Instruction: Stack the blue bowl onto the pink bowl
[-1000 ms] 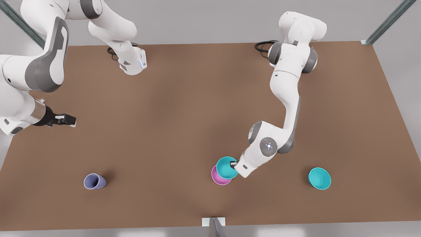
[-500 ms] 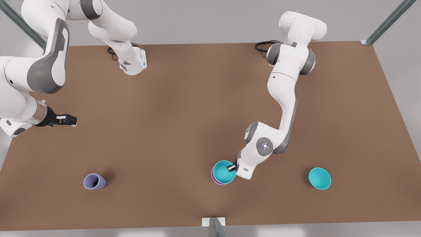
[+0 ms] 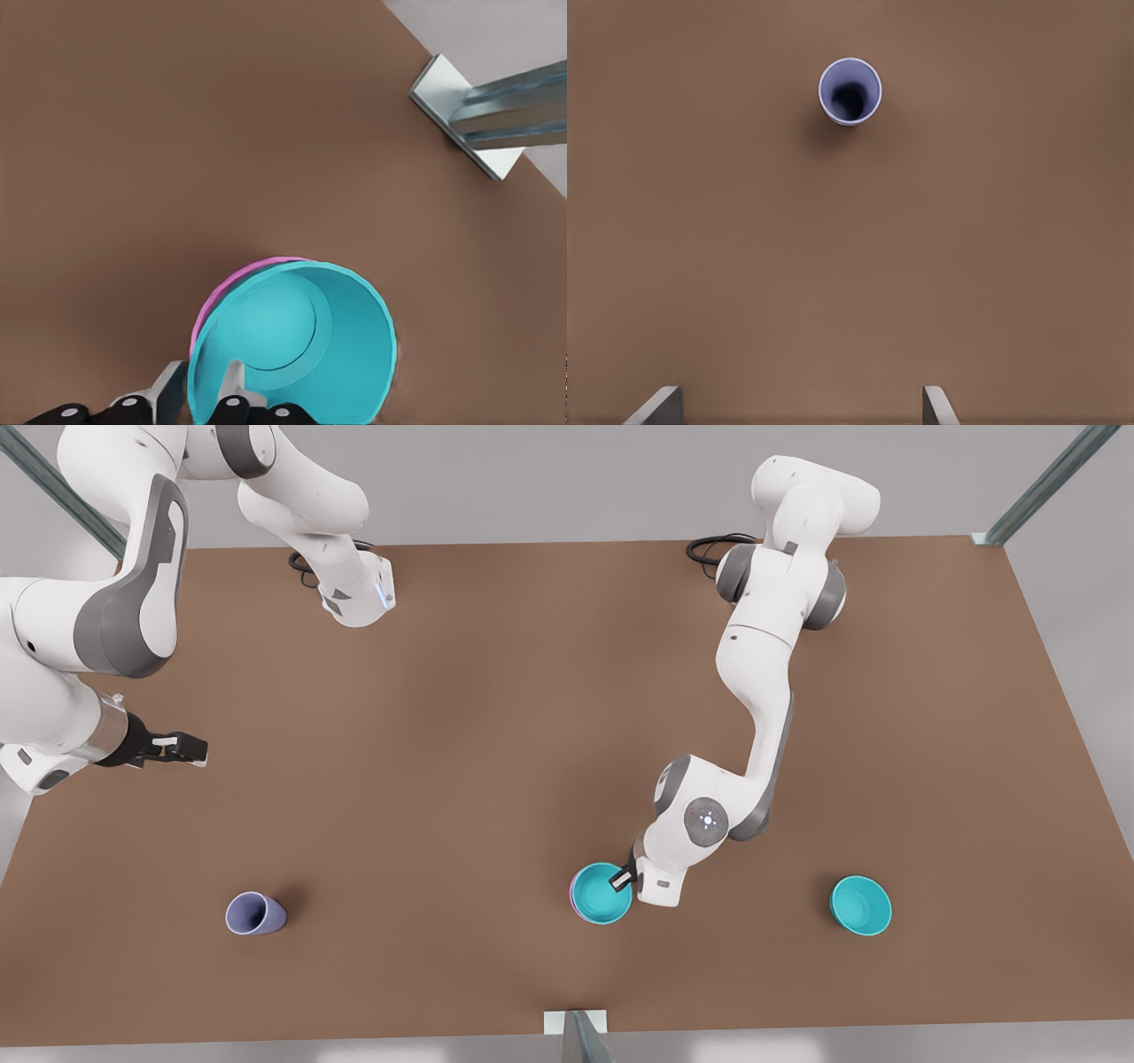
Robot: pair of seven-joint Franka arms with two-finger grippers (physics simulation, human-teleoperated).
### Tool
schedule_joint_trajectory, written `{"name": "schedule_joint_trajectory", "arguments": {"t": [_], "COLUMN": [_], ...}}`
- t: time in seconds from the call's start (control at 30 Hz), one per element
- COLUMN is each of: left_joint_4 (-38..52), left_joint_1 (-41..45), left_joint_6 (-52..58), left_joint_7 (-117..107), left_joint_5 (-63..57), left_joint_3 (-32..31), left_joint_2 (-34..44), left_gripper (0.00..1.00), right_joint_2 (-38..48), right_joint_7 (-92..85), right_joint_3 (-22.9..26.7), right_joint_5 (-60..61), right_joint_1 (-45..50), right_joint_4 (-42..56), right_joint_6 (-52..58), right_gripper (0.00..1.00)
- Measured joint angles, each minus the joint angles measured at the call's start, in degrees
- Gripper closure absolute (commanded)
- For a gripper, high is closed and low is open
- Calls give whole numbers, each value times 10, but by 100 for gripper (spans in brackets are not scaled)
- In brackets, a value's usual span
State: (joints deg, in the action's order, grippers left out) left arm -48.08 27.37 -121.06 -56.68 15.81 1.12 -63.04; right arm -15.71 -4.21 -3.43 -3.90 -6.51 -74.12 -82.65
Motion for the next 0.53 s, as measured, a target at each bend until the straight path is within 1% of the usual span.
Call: {"name": "schedule_joint_trajectory", "arguments": {"t": [0.07, 0.1, 0.2, 0.3, 0.33, 0.37, 0.4, 0.43, 0.47, 0.53], "left_joint_4": [-1, -1, 0, 0, -20, -126, -212, -256, -279, -294], "left_joint_1": [-4, -17, -74, -114, -141, -170, -191, -202, -204, -203], "left_joint_6": [0, 21, 158, 295, 330, 344, 350, 356, 363, 379], "left_joint_7": [-3, -4, 19, 77, 100, 124, 147, 169, 190, 228], "left_joint_5": [6, 4, -50, -110, -124, -137, -147, -154, -159, -165], "left_joint_3": [0, 2, 5, 4, -4, -11, -16, -20, -23, -26], "left_joint_2": [8, 36, 185, 253, 281, 358, 415, 448, 469, 486], "left_gripper": [0, 0, 0, 0, 0, 0, 0, 0, 0, 0], "right_joint_2": [0, 0, 0, -2, -3, -3, -3, -3, -3, -4], "right_joint_7": [0, 0, -1, -1, -1, -1, -1, -1, -1, -2], "right_joint_3": [0, 0, 0, 0, 0, 0, 0, 0, 0, 0], "right_joint_5": [0, 0, 0, -1, -1, -1, -1, -1, -1, -1], "right_joint_1": [0, 0, 0, 0, 0, 0, 0, 0, 0, 0], "right_joint_4": [0, 0, 0, 2, 3, 3, 3, 3, 3, 3], "right_joint_6": [0, 0, 0, 0, 0, 0, 0, 0, 0, 0], "right_gripper": [0, 0, 0, 0, 0, 0, 0, 0, 0, 0]}}
